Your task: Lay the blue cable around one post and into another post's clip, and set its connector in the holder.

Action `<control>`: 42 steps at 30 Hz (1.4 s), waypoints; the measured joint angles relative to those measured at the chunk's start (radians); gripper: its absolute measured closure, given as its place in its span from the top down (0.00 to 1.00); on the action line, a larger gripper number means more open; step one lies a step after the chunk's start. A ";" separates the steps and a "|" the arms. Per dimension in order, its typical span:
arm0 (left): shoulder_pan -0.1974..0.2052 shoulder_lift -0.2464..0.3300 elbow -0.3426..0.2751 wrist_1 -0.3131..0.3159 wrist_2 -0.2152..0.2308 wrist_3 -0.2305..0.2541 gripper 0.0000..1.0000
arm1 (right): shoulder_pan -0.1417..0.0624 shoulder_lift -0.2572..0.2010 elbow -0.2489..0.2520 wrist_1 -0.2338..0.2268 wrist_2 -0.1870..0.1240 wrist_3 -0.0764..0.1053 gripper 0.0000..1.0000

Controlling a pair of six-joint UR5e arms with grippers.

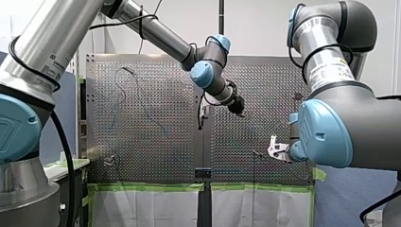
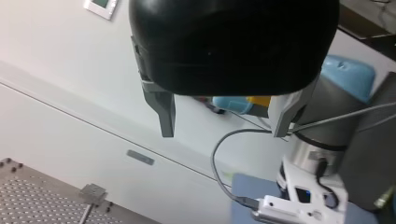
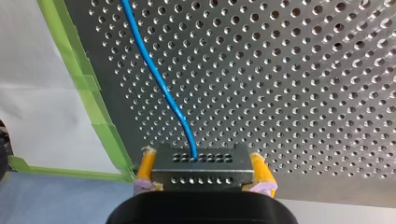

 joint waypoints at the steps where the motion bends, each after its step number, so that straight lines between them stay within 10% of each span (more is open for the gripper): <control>1: 0.000 -0.008 0.008 0.007 -0.004 -0.007 1.00 | -0.001 -0.005 0.000 0.006 0.000 -0.007 0.00; 7: 0.022 -0.055 0.055 0.055 -0.041 -0.053 1.00 | -0.004 -0.038 0.000 0.032 -0.001 -0.039 0.00; 23: 0.131 -0.178 0.133 0.178 -0.053 -0.126 1.00 | 0.002 -0.044 0.000 0.020 -0.013 -0.041 0.00; 42: 0.107 -0.345 0.171 0.345 -0.047 -0.137 1.00 | 0.001 -0.044 0.000 0.005 -0.014 -0.038 0.00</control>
